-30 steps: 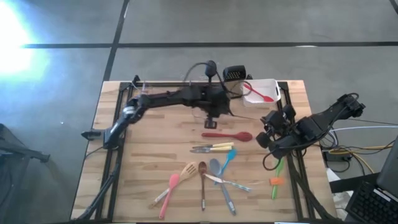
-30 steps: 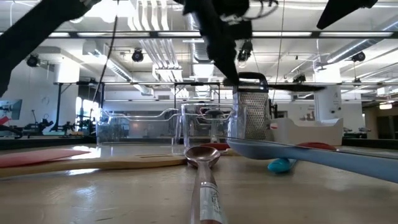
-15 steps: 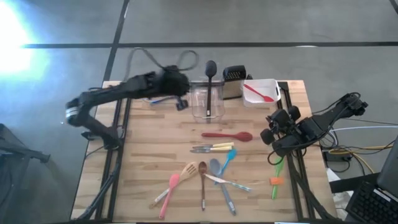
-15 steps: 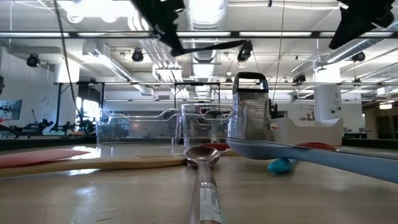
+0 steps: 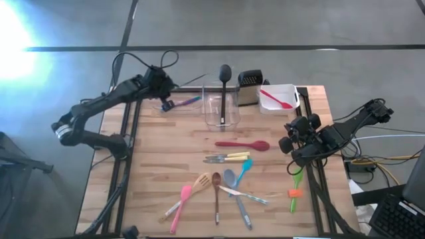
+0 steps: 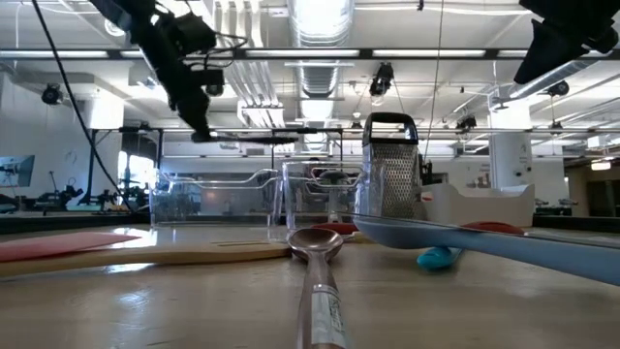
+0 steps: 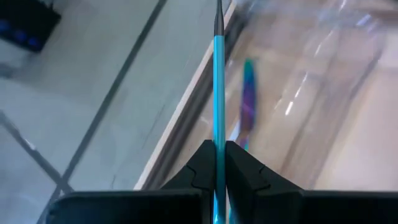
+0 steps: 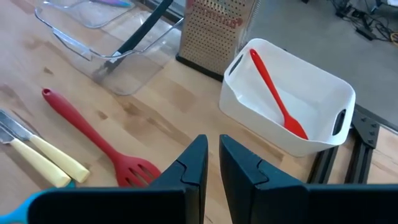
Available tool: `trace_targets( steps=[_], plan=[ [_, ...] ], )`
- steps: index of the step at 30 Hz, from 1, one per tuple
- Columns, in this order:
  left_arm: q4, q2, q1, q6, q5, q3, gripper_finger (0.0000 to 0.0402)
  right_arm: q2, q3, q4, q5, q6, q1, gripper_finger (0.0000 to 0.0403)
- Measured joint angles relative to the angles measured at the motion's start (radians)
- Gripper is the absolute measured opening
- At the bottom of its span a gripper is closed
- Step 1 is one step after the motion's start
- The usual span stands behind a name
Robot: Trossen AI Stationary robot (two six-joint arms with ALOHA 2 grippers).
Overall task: Pick & Place Kitchen Items
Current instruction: Put the blue knife into the left transparent bin
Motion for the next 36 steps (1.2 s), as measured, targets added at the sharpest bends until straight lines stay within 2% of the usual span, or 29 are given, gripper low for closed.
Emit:
trace_targets(
  steps=[6, 17, 27, 36],
  plan=[
    [0.023, 0.0, 0.077, 0.059, 0.069, -0.087, 0.002, 0.0, 0.0, 0.002, 0.0, 0.018, 0.0, 0.0034],
    [0.092, 0.002, 0.103, 0.107, 0.074, -0.225, 0.002, 0.0, 0.0, 0.005, 0.007, 0.018, -0.002, 0.0034],
    [0.098, 0.102, 0.121, 0.13, 0.049, -0.211, 0.002, 0.0, 0.0, 0.025, 0.019, 0.018, -0.002, 0.0034],
    [0.009, 0.257, 0.121, 0.121, 0.05, -0.095, 0.002, 0.0, 0.0, 0.027, 0.018, 0.016, -0.002, 0.0034]
  ],
)
